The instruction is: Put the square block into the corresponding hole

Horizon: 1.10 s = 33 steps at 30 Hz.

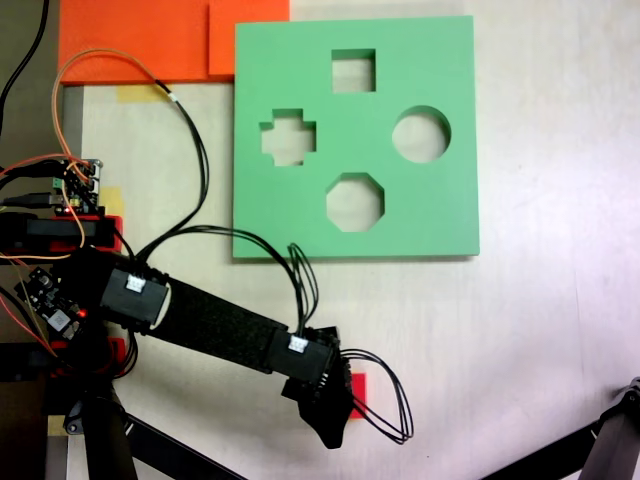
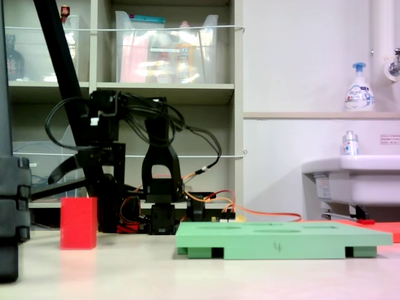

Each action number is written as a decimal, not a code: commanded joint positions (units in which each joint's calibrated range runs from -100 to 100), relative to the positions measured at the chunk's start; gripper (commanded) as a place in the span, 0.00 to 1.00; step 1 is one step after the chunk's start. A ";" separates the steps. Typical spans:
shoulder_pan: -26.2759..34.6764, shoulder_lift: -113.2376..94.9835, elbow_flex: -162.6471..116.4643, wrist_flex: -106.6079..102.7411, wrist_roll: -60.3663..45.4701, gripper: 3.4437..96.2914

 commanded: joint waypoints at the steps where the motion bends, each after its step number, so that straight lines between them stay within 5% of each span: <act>1: 0.00 0.74 3.43 1.90 -0.39 0.85; 33: -1.56 5.77 -8.73 17.50 -0.44 0.84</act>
